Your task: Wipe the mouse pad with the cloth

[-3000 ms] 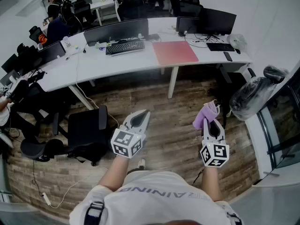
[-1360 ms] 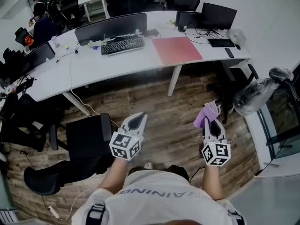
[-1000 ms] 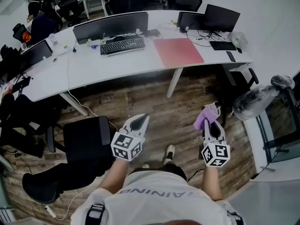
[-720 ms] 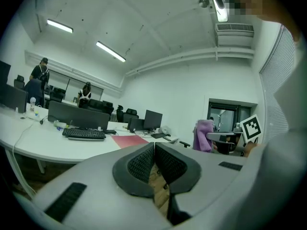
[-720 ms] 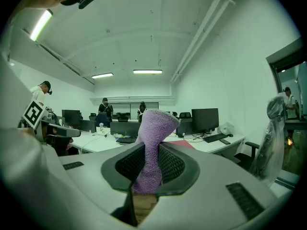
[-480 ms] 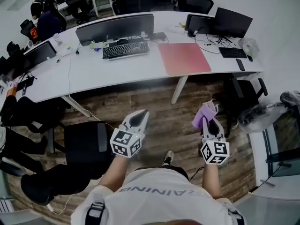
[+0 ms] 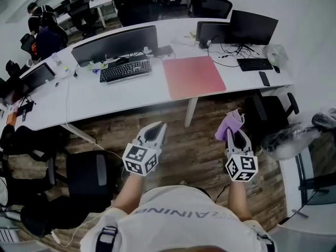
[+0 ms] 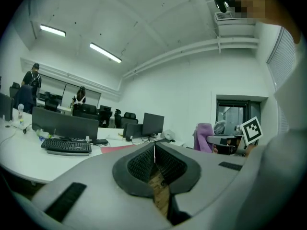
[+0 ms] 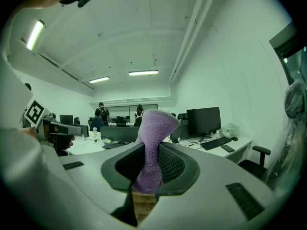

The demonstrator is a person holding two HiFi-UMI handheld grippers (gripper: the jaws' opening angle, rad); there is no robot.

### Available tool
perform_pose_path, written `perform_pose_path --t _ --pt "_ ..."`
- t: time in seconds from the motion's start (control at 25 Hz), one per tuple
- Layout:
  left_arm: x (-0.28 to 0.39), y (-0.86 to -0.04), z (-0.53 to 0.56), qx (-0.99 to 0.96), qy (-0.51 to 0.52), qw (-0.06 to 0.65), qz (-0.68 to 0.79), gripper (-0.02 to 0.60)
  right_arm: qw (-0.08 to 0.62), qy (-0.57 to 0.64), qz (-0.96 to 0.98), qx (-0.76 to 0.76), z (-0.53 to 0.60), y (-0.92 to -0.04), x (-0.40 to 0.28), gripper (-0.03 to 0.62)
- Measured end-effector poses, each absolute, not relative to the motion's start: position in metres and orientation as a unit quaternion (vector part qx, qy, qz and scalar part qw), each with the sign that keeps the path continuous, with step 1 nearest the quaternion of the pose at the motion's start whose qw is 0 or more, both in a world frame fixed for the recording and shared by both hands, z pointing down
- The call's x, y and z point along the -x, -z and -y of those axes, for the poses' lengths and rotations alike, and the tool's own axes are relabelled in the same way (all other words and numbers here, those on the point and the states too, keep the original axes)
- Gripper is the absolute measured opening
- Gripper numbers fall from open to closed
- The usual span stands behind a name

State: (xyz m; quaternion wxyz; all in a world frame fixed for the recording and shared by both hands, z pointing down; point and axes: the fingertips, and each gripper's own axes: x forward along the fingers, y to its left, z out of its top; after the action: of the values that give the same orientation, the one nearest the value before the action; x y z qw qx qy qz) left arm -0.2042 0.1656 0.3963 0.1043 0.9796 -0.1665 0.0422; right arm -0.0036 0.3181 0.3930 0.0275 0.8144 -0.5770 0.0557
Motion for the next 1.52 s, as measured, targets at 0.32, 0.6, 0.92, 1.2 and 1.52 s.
perform_pose_path --t 0.32,0.6,0.92,1.2,1.52 --pt "0.131 -0.404 -0.147 -0.981 -0.047 0.091 0.164 0.032 0.014 -0.054 0.575 -0.816 -0.298 -0.401 -0.068 0.094" --pt "0.106 -0.411 -0.114 -0.98 -0.05 0.094 0.166 0.032 0.018 -0.061 0.58 -0.812 -0.265 -0.412 -0.091 0.094" --pt "0.075 -0.409 -0.034 -0.982 -0.038 0.098 0.155 0.032 0.03 -0.062 0.574 -0.816 -0.188 -0.408 -0.116 0.094" --pt "0.064 -0.401 0.059 -0.982 -0.034 0.092 0.16 0.032 0.043 -0.052 0.583 -0.81 -0.089 -0.395 -0.127 0.093" --pt "0.065 -0.408 0.151 -0.978 -0.034 0.101 0.178 0.032 0.058 -0.062 0.605 -0.791 0.019 -0.408 -0.127 0.094"
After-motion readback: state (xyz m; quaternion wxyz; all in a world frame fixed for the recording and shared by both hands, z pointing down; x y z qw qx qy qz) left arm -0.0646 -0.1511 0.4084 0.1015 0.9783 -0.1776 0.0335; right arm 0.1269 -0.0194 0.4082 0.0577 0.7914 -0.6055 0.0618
